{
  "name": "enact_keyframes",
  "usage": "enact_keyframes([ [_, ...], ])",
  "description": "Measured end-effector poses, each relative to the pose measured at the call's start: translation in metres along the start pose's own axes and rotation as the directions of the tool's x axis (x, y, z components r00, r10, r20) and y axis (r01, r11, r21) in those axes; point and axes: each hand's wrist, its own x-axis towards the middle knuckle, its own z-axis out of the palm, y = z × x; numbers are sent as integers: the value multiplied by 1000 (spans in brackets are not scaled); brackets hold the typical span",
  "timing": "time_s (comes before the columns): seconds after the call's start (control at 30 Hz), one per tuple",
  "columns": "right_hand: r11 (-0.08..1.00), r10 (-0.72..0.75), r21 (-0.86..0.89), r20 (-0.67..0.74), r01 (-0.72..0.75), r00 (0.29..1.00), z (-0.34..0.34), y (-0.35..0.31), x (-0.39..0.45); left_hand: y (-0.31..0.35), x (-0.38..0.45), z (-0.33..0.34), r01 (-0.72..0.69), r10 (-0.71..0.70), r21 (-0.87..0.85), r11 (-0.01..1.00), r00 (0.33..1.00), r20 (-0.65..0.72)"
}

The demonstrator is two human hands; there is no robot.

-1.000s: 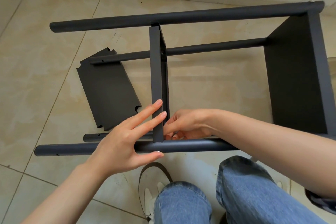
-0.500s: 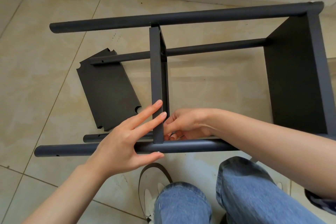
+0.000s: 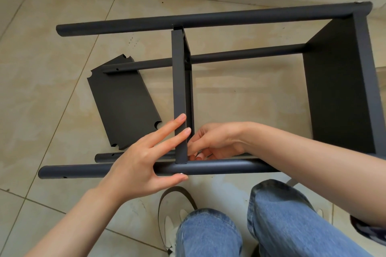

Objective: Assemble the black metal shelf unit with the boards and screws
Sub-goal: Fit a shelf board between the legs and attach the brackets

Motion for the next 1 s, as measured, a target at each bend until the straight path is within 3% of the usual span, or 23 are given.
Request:
enact_keyframes([
  [0.73,997,39,-69,-111,-47,993,4,-1,2,-3,1,3,-7,7,14,1000,1000,-12],
  [1.0,999,24,-41,-63,-26,998,1,-2,-1,-2,1,2,-8,8,8,1000,1000,-11],
])
